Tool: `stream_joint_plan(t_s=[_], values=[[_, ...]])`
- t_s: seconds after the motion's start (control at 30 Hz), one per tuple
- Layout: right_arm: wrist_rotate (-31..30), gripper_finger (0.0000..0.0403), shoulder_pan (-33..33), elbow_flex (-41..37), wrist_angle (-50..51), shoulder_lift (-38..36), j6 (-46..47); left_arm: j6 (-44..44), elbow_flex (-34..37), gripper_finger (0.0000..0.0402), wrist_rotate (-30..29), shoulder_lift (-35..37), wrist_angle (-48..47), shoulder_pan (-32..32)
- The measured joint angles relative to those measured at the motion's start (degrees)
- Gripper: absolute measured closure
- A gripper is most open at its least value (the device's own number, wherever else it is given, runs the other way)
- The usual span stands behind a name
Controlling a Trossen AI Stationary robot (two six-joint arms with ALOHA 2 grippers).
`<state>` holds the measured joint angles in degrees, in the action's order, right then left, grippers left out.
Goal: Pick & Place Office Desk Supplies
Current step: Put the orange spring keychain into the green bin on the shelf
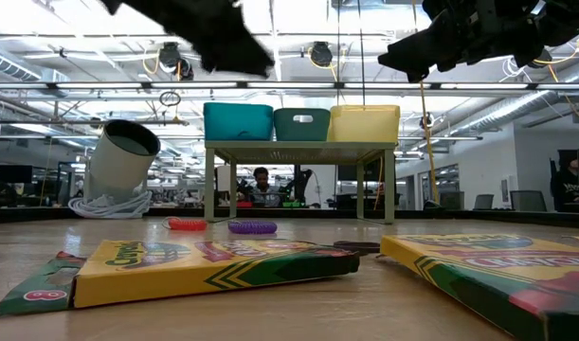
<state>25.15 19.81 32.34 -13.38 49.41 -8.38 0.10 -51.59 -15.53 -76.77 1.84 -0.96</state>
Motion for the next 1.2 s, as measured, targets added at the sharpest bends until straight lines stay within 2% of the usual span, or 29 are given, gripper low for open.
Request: stream_joint_plan(t_s=[0.1,0.23,0.37,0.5,0.6,0.67,0.77,1.0,1.2], values=[[0.00,0.0248,-0.02,0.00,0.00,0.00,0.01,-8.78,0.00,0.0167,2.56,-0.59,-11.41,-3.23],[0.00,0.0248,0.00,0.00,-0.04,0.00,0.00,-23.03,1.24,0.0166,2.38,-0.86,-23.43,-6.73],[0.00,0.0248,-0.02,0.00,-0.05,-0.02,0.00,-35.72,4.98,0.0174,0.09,-0.85,-26.74,-8.71],[0.16,0.0248,-0.02,0.00,-0.07,0.00,0.14,-42.87,9.75,0.0184,-0.50,-0.83,-23.15,-8.13],[0.17,0.0248,-0.02,0.00,-0.07,0.00,0.15,-46.86,12.93,0.0189,-3.11,-0.87,-21.02,-6.05],[0.17,0.0248,-0.02,0.00,-0.07,-0.02,0.15,-48.97,14.35,0.0192,-4.49,-0.85,-20.66,-4.74],[0.17,0.0248,-0.02,0.00,-0.07,-0.02,0.27,-49.53,16.05,0.0196,-3.25,-0.85,-20.44,-3.40],[0.17,0.0248,-0.02,0.00,-0.07,-0.01,0.31,-44.83,19.63,0.0207,-1.13,-1.79,-7.63,-3.13],[0.17,0.0248,-0.02,0.00,-0.07,0.00,0.24,-45.52,19.78,0.0218,0.41,-5.19,-7.54,-3.13]])
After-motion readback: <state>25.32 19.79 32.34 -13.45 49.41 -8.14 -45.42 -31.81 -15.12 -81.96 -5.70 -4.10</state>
